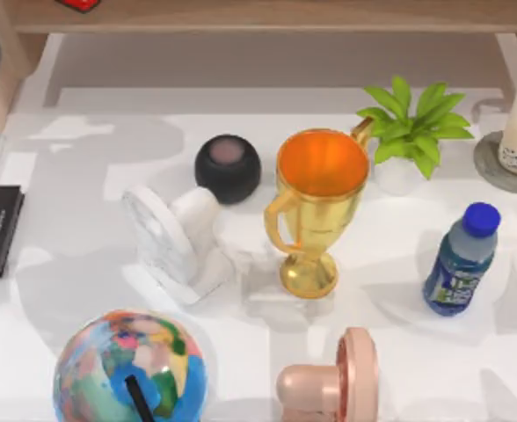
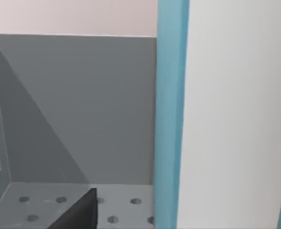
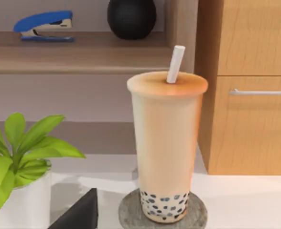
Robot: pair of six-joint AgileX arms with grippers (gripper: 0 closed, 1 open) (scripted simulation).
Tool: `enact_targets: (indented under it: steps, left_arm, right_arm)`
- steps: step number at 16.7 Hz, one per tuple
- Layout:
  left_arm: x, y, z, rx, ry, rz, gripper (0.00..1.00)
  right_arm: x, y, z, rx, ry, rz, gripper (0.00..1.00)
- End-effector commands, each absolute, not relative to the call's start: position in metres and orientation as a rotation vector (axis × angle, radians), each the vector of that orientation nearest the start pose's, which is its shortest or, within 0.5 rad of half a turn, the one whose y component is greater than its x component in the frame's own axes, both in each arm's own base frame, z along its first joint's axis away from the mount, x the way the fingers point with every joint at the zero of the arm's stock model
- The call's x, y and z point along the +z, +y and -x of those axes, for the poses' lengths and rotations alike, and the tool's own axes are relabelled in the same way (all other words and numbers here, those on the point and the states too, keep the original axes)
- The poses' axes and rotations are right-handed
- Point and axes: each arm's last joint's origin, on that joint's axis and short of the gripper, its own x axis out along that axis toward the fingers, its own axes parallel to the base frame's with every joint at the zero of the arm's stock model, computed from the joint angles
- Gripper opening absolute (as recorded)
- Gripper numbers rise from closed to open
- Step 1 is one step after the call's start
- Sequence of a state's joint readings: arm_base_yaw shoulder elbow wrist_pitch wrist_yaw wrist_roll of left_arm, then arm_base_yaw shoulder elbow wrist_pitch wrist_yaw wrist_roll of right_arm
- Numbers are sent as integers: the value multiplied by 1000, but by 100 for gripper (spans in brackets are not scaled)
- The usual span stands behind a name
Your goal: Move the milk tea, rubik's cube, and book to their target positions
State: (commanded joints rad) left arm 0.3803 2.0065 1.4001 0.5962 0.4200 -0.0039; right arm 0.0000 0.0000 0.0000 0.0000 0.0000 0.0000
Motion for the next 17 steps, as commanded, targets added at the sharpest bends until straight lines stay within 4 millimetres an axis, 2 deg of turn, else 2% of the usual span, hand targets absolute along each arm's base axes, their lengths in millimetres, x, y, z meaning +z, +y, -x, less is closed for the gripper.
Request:
enact_targets:
  steps: [4,11,15,17]
  left_arm:
    - [247,165,-439,-20,7,22,100]
    - [248,167,-466,-17,4,21,100]
    - [247,167,-468,-17,4,21,100]
    - [247,167,-468,-17,4,21,85]
  right_arm:
    - [160,-1,-106,0,0,0,100]
    - [160,-1,-106,0,0,0,100]
    - [160,-1,-106,0,0,0,100]
    - [160,-1,-106,0,0,0,100]
